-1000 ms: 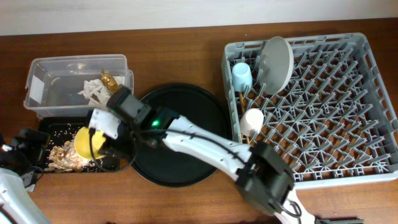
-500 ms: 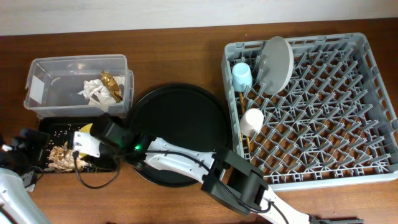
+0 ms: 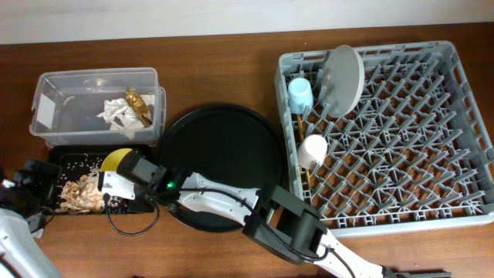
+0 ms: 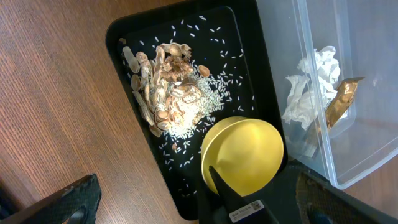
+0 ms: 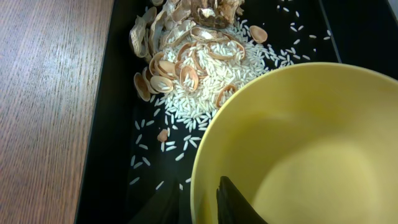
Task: Sort waste into correct bins and load items into the dishwasher rack
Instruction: 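Reach the right gripper to the yellow bowl and grasp its rim, then lift the yellow bowl and carry it over the round tray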
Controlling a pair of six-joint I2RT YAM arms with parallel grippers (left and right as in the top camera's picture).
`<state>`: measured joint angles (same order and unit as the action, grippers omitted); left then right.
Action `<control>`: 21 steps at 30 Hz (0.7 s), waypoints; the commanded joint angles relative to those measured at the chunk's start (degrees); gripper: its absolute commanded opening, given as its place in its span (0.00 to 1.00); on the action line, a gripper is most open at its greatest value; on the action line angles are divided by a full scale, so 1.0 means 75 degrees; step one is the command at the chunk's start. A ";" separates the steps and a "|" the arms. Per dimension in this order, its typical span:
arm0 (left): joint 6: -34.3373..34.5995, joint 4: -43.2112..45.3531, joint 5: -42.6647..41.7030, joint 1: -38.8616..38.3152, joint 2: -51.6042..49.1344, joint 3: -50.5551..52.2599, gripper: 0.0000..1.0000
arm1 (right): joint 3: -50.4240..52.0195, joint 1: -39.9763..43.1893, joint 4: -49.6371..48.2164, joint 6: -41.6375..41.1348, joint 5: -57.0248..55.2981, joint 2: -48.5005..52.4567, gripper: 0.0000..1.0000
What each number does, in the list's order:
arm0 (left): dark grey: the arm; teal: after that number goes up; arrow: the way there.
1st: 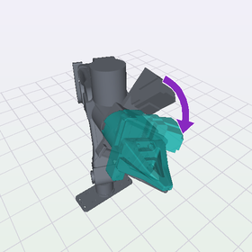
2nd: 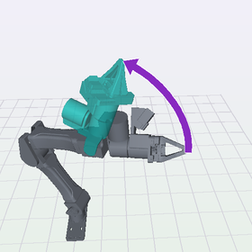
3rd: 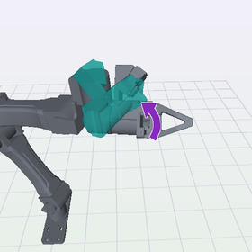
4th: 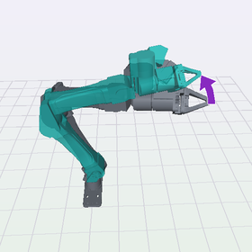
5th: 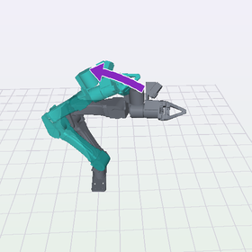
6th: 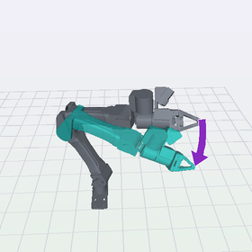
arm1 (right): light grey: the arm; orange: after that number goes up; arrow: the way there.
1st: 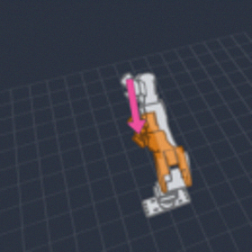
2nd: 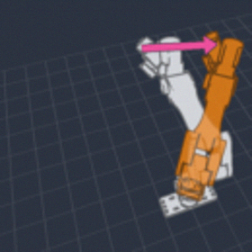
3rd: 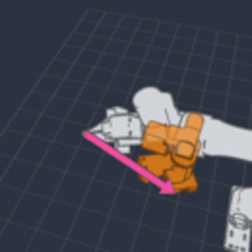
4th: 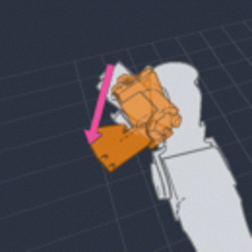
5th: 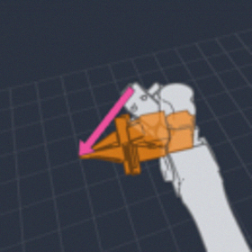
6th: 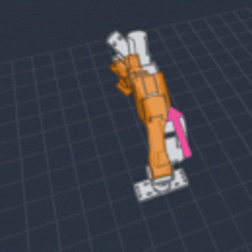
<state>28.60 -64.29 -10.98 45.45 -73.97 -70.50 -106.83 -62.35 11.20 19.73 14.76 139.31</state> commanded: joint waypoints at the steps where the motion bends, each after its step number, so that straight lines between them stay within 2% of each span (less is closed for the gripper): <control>1: 0.0090 -0.0012 -0.0020 0.0015 0.0009 -0.0070 0.99 | -0.0023 0.0020 -0.0085 -0.0003 -0.0061 0.0073 0.17; 2: 0.0090 -0.0012 -0.0023 0.0015 0.0009 -0.0070 0.99 | -0.0154 0.0020 -0.0096 -0.0003 -0.0064 0.0073 0.09; 3: 0.0090 -0.0012 -0.0020 0.0015 0.0009 -0.0070 0.99 | -0.0259 0.0020 -0.0093 -0.0003 -0.0064 0.0047 0.06; 9: 0.0090 -0.0009 -0.0023 0.0015 0.0009 -0.0070 0.99 | -0.0318 0.0172 0.0032 -0.0015 -0.0061 -0.1119 0.04; 14: 0.0090 -0.0012 -0.0020 0.0015 0.0009 -0.0070 0.99 | -0.0318 0.0734 0.2565 -0.0090 -0.0064 -0.2716 0.04; 18: 0.0090 -0.0012 -0.0023 0.0015 0.0009 -0.0070 0.99 | -0.0254 0.2040 0.6781 -0.0498 -0.0061 -0.2871 0.04; 21: 0.0090 -0.0012 -0.0023 0.0015 0.0009 -0.0070 0.99 | 0.0720 0.2684 0.6918 -0.0554 -0.0052 -0.2868 0.04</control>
<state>28.62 -64.29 -10.96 45.45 -73.97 -70.50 -106.06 -44.01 63.90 16.45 14.31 118.45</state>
